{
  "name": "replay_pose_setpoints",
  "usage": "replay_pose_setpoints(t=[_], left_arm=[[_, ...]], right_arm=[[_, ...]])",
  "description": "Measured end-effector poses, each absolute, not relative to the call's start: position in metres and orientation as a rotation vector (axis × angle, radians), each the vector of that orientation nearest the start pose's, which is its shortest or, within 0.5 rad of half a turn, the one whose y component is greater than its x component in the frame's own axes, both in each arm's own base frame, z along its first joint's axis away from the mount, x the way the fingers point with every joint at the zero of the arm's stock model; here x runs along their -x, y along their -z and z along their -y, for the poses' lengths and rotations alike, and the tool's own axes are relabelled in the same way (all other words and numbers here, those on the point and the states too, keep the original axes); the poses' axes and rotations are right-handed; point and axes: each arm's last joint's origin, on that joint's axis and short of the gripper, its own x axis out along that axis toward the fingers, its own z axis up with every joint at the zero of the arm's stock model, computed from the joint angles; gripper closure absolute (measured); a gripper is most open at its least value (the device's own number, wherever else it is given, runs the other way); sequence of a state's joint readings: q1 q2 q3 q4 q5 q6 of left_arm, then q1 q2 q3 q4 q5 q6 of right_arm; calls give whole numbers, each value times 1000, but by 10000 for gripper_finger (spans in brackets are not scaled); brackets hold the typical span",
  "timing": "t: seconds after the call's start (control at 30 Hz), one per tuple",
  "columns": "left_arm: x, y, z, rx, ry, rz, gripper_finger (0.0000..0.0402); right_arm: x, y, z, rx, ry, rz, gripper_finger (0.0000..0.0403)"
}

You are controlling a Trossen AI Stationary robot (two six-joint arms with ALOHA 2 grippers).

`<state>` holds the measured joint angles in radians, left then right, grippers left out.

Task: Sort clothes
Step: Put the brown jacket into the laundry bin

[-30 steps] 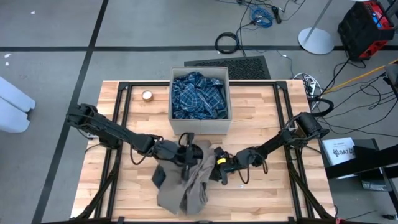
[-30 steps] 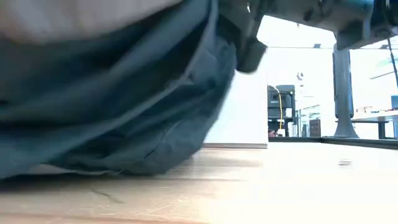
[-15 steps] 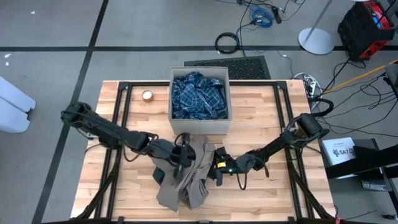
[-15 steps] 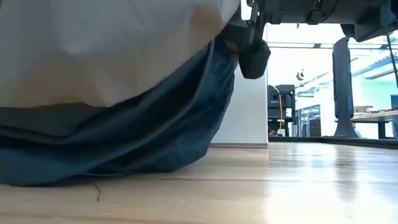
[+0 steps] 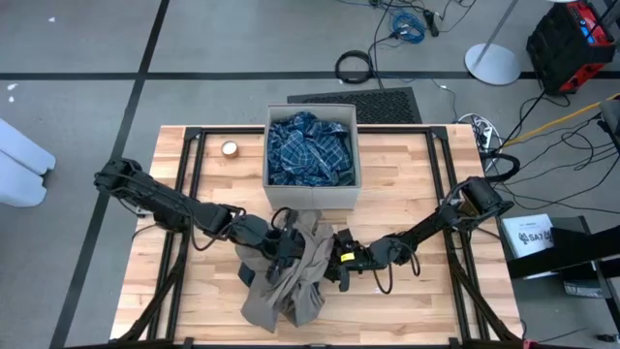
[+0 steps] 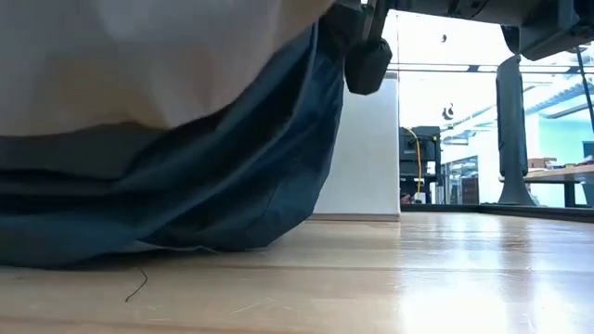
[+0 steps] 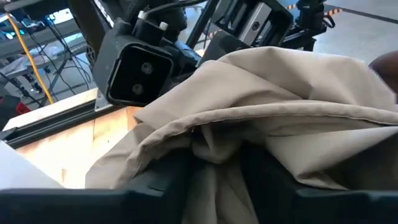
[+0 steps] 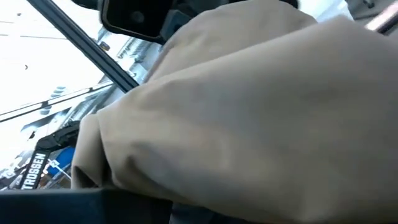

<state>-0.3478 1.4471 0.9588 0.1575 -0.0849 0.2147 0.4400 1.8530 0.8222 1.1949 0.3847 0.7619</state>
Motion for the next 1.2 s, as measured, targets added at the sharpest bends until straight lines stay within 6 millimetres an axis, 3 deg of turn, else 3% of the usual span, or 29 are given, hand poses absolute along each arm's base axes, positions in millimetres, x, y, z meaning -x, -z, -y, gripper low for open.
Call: replay_pose_setpoints(t=[0.13,0.47,0.57,0.73,0.83,1.03,1.2], left_arm=[[-305,-273,108,-290,276,-292,219],[-305,-273,105,-341,164,-299,215],[-306,-272,102,-370,98,-306,215],[-307,-274,98,-407,6,-297,215],[-301,-282,95,-406,-26,-288,215],[-271,-304,84,-422,-40,-328,215],[-237,-317,73,-337,-31,-410,215]], right_arm=[[-338,-201,-143,-785,-109,169,204],[-351,-217,-137,-652,-61,229,216],[-355,-216,-138,-623,-38,189,260],[-360,-213,-138,-604,-11,115,380],[-360,-213,-139,-602,-14,117,388],[-359,-221,-142,-594,-56,151,398],[-358,-226,-142,-556,-57,169,400]])
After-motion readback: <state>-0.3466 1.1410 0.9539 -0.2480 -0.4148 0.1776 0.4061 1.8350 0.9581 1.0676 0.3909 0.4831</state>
